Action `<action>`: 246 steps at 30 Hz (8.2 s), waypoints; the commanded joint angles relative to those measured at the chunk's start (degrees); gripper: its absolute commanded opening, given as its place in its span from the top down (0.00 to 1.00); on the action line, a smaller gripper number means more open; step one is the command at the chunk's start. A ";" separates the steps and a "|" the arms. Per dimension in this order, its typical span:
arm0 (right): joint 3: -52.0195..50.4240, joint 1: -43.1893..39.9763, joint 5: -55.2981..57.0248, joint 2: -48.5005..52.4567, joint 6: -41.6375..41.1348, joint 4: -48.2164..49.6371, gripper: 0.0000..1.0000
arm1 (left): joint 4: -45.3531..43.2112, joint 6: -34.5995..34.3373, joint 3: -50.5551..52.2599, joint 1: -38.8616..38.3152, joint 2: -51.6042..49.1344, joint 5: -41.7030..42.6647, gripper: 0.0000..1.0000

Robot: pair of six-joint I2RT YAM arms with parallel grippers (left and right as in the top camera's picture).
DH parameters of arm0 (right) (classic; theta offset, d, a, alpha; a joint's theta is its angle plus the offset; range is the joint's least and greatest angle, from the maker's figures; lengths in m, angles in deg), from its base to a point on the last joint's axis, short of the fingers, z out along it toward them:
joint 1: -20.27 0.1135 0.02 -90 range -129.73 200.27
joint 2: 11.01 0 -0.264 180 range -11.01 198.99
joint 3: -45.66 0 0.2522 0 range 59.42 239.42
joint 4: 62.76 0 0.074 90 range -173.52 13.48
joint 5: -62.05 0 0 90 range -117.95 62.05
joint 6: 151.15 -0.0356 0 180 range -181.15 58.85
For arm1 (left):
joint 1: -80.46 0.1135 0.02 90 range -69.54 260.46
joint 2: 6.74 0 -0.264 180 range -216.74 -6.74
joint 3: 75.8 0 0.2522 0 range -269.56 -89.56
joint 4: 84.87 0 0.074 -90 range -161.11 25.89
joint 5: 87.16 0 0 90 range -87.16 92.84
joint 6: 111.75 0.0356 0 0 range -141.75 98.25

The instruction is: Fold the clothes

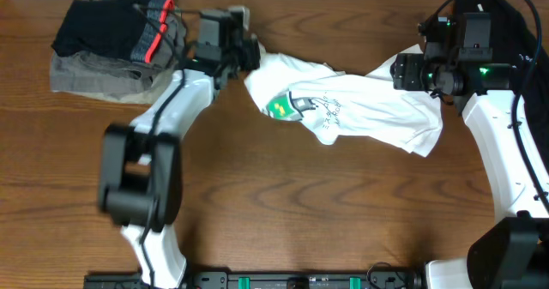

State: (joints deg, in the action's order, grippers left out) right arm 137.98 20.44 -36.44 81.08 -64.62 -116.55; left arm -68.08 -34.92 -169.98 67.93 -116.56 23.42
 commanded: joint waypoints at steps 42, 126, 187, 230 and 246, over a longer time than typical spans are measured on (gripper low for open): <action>0.07 -0.52 -0.33 0.11 0.98 3.48 0.23 | 56.41 22.21 -1.53 -10.16 16.72 -3.54 0.92; 0.04 -0.48 -4.09 0.94 1.01 3.72 0.20 | 40.09 21.40 -15.61 -5.42 22.25 -9.90 0.94; -0.04 11.47 -35.95 9.31 15.26 10.69 0.15 | 41.97 23.17 -27.71 -19.26 24.22 -21.07 0.94; 0.83 11.08 -31.93 21.70 22.99 17.68 0.99 | 41.64 22.97 -27.71 -19.23 30.14 -21.90 0.94; 25.62 -0.79 -9.55 7.26 18.32 -13.25 0.99 | 45.18 22.91 -27.69 -16.31 30.10 -30.51 0.94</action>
State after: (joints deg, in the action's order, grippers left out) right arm 160.23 20.48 -50.23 92.34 -43.26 -127.39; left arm -23.01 -12.54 -197.15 50.83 -87.95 -5.30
